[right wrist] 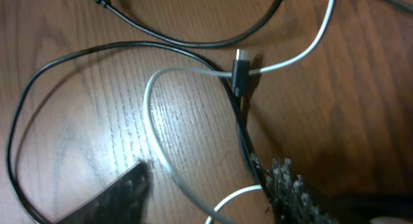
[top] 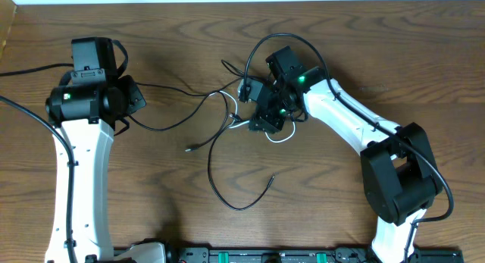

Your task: Untangle cables

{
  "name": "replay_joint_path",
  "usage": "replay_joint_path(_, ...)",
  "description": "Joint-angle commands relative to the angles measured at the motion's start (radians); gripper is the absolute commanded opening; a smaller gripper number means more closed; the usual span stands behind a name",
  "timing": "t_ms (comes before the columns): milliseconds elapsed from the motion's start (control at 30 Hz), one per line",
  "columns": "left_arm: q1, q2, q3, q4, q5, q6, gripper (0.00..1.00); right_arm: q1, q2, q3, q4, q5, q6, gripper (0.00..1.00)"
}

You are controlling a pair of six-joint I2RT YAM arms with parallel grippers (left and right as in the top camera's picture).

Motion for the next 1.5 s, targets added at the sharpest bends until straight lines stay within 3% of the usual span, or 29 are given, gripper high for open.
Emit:
replay_joint_path(0,0.004,0.000,0.003,-0.004,0.009,-0.005,0.07,0.000,0.007,-0.007,0.009,0.021,0.043,0.32)
replay_joint_path(67,0.004,0.000,0.003,-0.006,0.010,-0.005,0.08,-0.004,0.006,0.001,0.019,0.025,0.095,0.05)
replay_joint_path(100,0.004,0.000,0.003,-0.006,0.014,-0.005,0.07,-0.006,0.006,0.007,0.021,0.023,0.119,0.01)
replay_joint_path(300,0.004,0.000,0.003,-0.006,0.040,-0.005,0.07,-0.030,-0.041,0.113,-0.016,0.016,0.274,0.01)
replay_joint_path(667,0.004,0.000,0.003,-0.014,0.043,-0.005,0.08,-0.135,-0.303,0.390,-0.121,0.039,0.371,0.01)
replay_joint_path(933,0.004,0.000,0.003,-0.023,0.043,-0.005,0.08,-0.332,-0.523,0.406,0.005,0.134,0.535,0.01)
replay_joint_path(1200,0.004,0.000,0.003,-0.024,0.043,-0.005,0.08,-0.541,-0.616,0.406,0.149,0.203,0.713,0.01)
replay_joint_path(1467,0.004,0.000,0.003,-0.023,0.082,-0.005,0.07,-0.564,-0.612,0.406,0.082,0.077,0.726,0.01)
